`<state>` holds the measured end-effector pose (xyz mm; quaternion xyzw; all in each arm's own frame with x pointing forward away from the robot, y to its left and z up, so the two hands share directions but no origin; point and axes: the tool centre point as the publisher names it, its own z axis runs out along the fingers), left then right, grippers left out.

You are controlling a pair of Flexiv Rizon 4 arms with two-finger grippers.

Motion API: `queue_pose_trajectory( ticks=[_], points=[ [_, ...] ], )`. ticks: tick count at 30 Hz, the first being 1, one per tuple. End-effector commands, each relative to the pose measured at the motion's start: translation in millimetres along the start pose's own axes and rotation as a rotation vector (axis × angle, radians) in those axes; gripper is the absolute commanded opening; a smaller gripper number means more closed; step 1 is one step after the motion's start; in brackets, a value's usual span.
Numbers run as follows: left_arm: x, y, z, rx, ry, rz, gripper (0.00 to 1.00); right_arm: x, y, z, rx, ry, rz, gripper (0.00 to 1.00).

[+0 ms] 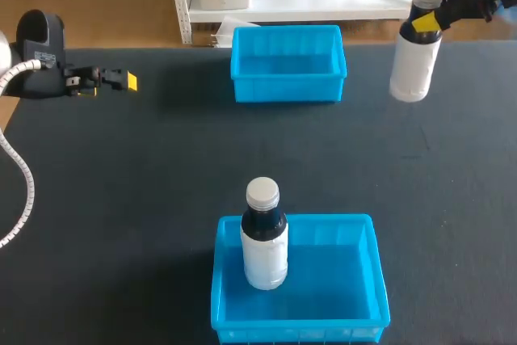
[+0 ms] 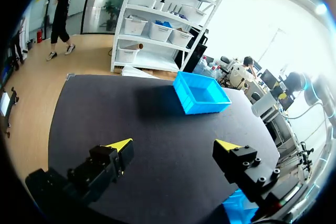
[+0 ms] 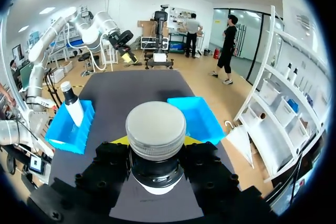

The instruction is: Pick up the bottle, and place it in the far bin if it is heavy, or in the near bin if it is light.

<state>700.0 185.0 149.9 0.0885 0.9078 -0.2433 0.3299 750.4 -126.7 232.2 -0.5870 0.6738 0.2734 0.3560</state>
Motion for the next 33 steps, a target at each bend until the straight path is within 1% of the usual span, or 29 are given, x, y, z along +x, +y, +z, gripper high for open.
queue_pose_trajectory(
  ticks=[1,7,16,27,33],
  points=[
    [0.0,0.0,0,0.0,0.0,0.0,1.0,-10,-26,2,-0.101,0.011,-0.024,0.0],
    [0.0,0.0,0,0.0,0.0,0.0,1.0,-26,-43,14,-0.132,0.021,-0.08,0.0],
    [0.0,0.0,0,0.0,0.0,0.0,1.0,-50,-70,53,-0.162,-0.002,-0.115,0.0],
    [0.0,0.0,0,0.0,0.0,0.0,1.0,-82,-99,95,-0.172,-0.044,-0.111,0.0],
    [0.0,0.0,0,0.0,0.0,0.0,1.0,-95,-106,121,-0.185,-0.051,-0.088,0.0]
  ],
)
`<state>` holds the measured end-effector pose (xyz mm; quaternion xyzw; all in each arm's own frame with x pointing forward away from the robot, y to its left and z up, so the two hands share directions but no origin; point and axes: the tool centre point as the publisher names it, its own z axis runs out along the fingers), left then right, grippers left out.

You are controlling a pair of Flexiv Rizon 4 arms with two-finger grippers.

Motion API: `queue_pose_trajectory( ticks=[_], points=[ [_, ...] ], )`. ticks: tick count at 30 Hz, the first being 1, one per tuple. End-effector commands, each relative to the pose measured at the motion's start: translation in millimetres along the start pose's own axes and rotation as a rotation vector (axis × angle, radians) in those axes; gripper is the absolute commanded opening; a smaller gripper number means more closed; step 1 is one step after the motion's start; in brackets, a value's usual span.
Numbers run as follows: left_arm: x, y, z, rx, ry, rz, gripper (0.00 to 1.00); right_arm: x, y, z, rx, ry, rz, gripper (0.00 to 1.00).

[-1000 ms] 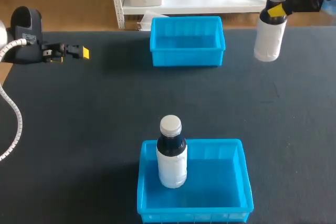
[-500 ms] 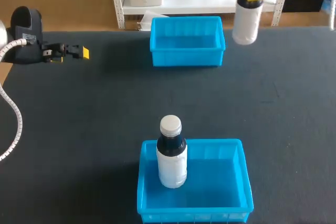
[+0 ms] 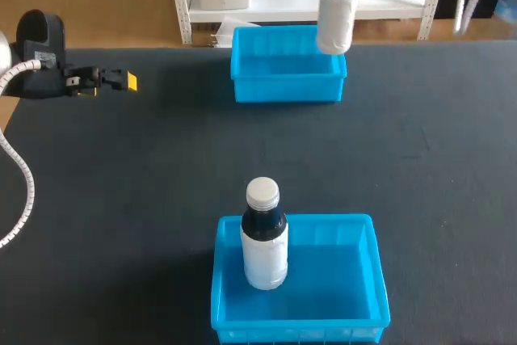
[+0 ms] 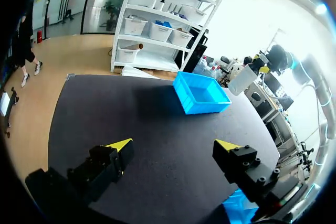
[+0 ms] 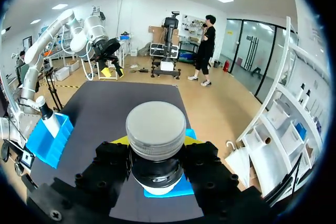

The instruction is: Pick up the bottle, and place it in the far bin if it is heavy, or in the near bin if it is light.

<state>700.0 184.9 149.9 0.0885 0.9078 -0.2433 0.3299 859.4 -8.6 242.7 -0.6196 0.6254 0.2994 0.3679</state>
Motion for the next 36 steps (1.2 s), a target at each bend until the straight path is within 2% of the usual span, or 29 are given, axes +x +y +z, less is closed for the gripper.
queue_pose_trajectory(
  ticks=[1,5,21,29,36],
  points=[
    [0.0,0.0,0,0.0,0.0,0.0,1.0,-9,-20,20,-0.116,0.005,0.007,0.0],
    [0.0,0.0,0,0.0,0.0,0.0,1.0,-13,-25,34,-0.109,-0.002,0.017,0.0],
    [0.0,0.0,0,0.0,0.0,0.0,1.0,-18,-31,86,0.06,0.023,0.128,0.0],
    [0.0,0.0,0,0.0,0.0,0.0,1.0,-21,-45,109,0.086,-0.011,0.143,0.0],
    [0.0,0.0,0,0.0,0.0,0.0,1.0,-12,-58,126,0.085,-0.039,0.177,0.0]
  ],
)
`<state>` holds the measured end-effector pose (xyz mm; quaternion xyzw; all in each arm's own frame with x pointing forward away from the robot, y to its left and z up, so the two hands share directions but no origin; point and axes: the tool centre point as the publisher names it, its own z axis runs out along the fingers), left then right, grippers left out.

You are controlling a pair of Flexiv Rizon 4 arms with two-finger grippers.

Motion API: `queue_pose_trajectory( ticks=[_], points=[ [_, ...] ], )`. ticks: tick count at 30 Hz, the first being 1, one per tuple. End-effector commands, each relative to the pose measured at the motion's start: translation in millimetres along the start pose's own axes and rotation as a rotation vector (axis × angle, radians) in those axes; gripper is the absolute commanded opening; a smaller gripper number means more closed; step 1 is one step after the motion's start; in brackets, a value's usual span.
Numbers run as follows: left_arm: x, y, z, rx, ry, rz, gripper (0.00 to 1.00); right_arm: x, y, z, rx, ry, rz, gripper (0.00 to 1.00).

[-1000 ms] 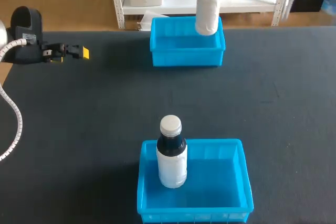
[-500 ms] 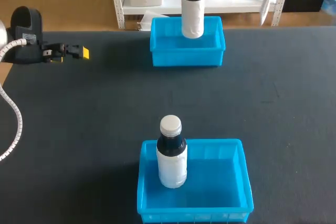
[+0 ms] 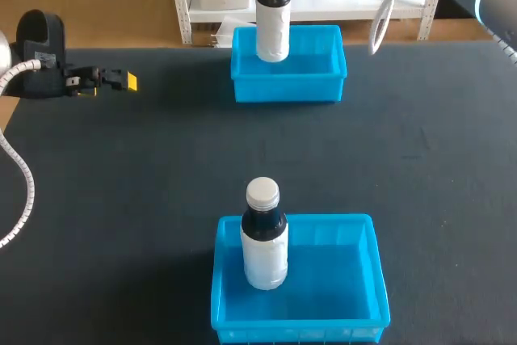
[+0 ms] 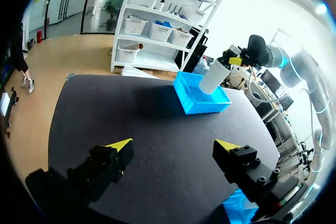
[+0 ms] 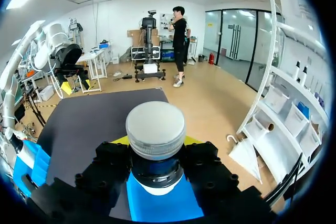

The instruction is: Pick up the bottle, and place it in the far bin if it is heavy, or in the near bin if it is light.

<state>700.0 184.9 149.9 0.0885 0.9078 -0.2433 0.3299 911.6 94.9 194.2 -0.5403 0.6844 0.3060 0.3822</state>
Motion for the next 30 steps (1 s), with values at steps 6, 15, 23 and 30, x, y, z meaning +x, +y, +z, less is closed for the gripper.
queue_pose_trajectory(
  ticks=[6,15,23,30],
  points=[
    [0.0,0.0,0,0.0,0.0,0.0,1.0,8,-22,21,-0.016,-0.013,0.024,0.0],
    [0.0,0.0,0,0.0,0.0,0.0,1.0,19,-28,36,-0.028,-0.003,0.037,0.0],
    [0.0,0.0,0,0.0,0.0,0.0,1.0,25,-30,43,-0.034,0.005,0.039,0.0],
    [0.0,0.0,0,0.0,0.0,0.0,1.0,31,-32,48,-0.039,0.014,0.041,0.0]
  ],
)
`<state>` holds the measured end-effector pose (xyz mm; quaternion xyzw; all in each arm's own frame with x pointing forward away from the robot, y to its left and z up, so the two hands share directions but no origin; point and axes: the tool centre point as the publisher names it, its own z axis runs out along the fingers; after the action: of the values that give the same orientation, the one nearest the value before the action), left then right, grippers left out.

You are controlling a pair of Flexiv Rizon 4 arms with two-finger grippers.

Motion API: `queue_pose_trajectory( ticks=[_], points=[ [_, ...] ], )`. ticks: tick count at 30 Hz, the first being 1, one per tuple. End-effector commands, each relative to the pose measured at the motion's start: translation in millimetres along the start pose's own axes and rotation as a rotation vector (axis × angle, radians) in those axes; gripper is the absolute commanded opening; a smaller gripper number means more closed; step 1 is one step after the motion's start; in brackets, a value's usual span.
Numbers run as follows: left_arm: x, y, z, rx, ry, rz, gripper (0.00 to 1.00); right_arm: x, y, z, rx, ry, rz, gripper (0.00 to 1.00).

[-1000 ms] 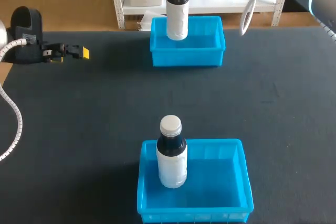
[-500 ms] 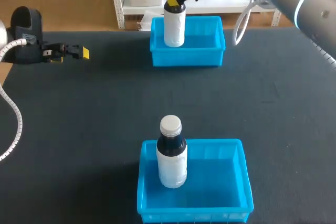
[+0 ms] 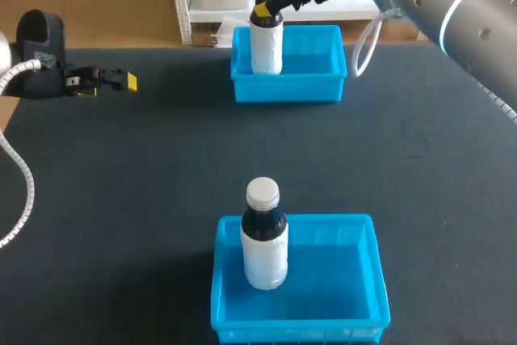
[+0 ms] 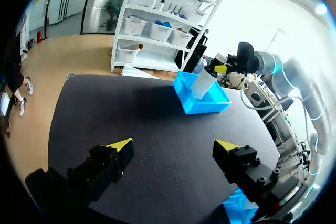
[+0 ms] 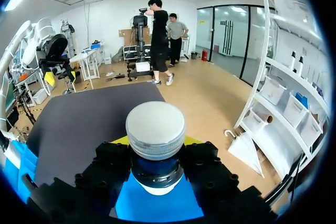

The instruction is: Pick up the bottle, and place it in the far bin if it is heavy, or in the near bin if it is light.

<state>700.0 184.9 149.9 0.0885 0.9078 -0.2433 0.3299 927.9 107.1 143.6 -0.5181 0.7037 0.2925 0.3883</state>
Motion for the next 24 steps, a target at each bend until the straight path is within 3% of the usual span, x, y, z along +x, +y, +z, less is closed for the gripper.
queue_pose_trajectory(
  ticks=[1,24],
  points=[
    [0.0,0.0,0,0.0,0.0,0.0,1.0,-3,-18,10,-0.095,0.009,0.005,0.0],
    [0.0,0.0,0,0.0,0.0,0.0,1.0,10,-18,21,-0.125,0.032,0.03,0.0]
  ],
)
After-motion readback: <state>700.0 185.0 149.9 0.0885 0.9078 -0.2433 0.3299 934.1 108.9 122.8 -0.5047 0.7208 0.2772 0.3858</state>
